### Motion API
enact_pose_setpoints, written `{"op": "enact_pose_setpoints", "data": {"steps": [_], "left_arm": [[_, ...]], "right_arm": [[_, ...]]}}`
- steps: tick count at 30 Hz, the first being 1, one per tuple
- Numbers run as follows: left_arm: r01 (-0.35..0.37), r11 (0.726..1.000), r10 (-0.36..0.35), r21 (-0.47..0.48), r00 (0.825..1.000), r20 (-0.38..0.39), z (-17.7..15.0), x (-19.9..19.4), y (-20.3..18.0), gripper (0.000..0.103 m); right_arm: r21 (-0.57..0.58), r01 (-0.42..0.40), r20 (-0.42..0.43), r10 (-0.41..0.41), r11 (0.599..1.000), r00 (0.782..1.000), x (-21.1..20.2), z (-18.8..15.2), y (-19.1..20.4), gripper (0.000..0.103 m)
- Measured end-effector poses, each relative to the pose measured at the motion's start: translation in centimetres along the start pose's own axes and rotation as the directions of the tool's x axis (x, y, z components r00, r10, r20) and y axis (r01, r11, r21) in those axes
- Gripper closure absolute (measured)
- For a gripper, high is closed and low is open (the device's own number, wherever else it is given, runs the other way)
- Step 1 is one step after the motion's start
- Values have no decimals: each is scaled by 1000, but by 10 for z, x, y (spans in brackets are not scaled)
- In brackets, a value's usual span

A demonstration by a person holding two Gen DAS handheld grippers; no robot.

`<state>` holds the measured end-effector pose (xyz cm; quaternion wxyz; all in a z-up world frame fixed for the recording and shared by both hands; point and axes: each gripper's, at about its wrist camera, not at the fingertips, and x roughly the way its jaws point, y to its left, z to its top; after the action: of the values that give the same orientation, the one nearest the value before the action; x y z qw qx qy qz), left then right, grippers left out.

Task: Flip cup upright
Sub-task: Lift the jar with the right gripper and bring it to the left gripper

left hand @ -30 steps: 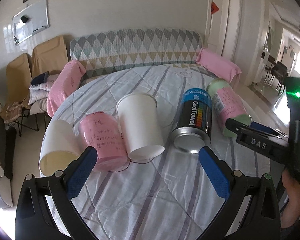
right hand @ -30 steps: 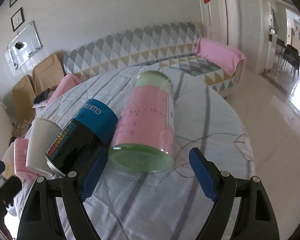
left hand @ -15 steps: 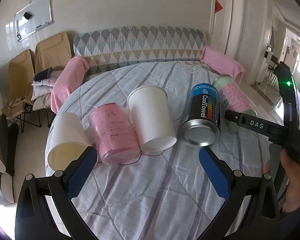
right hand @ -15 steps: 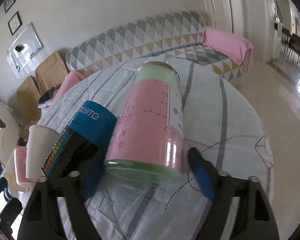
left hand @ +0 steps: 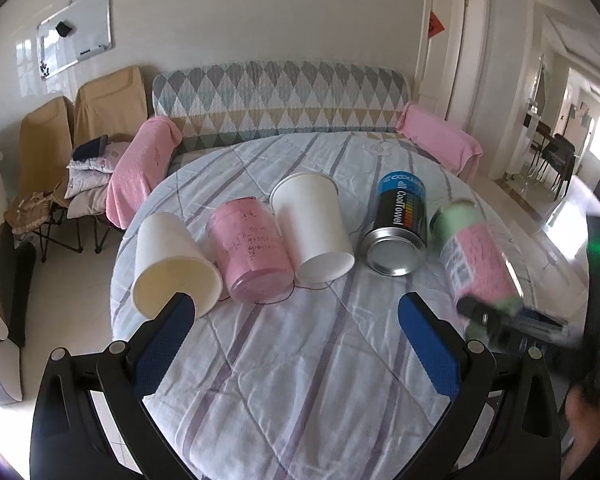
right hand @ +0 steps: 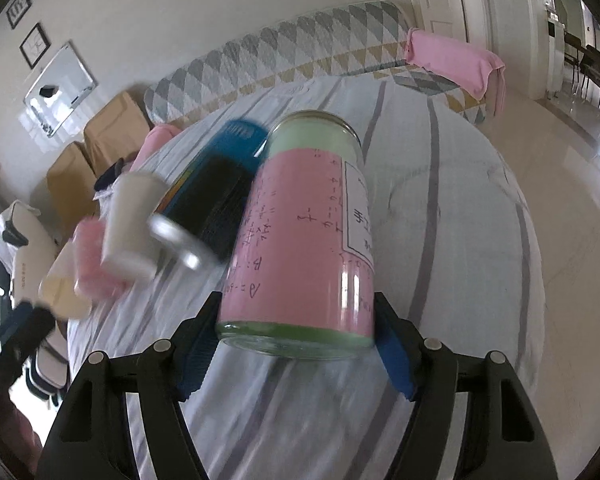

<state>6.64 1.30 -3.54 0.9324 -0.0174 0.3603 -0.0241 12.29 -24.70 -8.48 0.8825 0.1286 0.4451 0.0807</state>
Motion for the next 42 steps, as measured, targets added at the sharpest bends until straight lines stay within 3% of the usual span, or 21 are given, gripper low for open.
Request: {"op": "enact_pose_setpoints", "data": {"steps": [7, 10, 16, 20, 27, 33, 42], "left_arm": [[8, 1000, -8, 10, 1000, 15, -8, -24, -5, 0], [22, 1000, -22, 10, 1000, -2, -7, -26, -11, 0], [67, 998, -66, 12, 997, -28, 9, -20, -38, 0], [136, 991, -135, -1, 982, -129, 21, 7, -67, 0], [130, 991, -124, 6, 959, -256, 29, 47, -119, 0], [95, 995, -85, 13, 940, -330, 33, 79, -149, 0], [79, 997, -67, 13, 917, -393, 34, 111, -162, 0]], "right_arm": [[-51, -23, 6, 23, 998, 1000, -18, -29, 20, 30], [-70, -21, -1, 21, 997, 1000, -18, -31, 20, 22], [-113, -21, 75, 29, 993, 997, -52, -46, 3, 22], [-134, 22, 134, -4, 991, 991, -65, -52, -12, 22], [-212, 72, 169, -36, 975, 985, -66, -50, -29, 22], [-257, 13, 162, 29, 966, 986, -56, -48, -39, 21], [-316, -70, 129, 116, 946, 985, -35, -46, -40, 21]]}}
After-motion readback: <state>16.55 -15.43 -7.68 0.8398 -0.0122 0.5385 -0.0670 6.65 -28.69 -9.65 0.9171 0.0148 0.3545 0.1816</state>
